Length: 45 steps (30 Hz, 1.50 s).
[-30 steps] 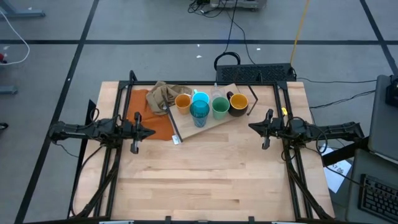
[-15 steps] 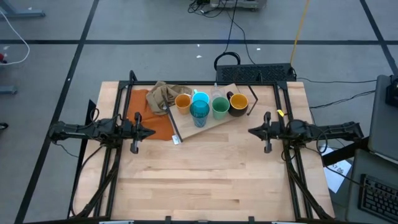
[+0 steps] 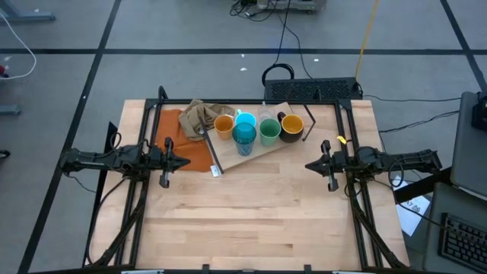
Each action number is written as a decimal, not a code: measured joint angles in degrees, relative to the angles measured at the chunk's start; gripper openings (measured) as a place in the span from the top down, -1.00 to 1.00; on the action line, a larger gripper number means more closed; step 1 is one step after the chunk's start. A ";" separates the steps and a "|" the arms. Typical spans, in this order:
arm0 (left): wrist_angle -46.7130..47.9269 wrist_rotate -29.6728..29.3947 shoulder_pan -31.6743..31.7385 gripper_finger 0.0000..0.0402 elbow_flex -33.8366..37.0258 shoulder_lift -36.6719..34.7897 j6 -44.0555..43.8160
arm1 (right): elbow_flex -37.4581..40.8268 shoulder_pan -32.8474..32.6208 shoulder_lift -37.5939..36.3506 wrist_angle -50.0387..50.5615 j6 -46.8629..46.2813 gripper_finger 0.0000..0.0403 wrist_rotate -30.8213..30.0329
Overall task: Stack small to large cups/mugs on shelf
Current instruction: Return to Home Position
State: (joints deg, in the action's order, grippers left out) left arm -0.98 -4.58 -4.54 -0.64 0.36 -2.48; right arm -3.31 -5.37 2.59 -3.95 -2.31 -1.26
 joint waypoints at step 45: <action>-2.11 0.26 -0.02 0.81 0.13 0.00 2.21 | 0.00 0.02 0.39 2.08 -2.53 1.00 2.60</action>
State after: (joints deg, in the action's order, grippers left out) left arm -3.09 -4.32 -4.56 -0.51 0.36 -0.27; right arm -3.31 -5.34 2.98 -1.87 -4.84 1.34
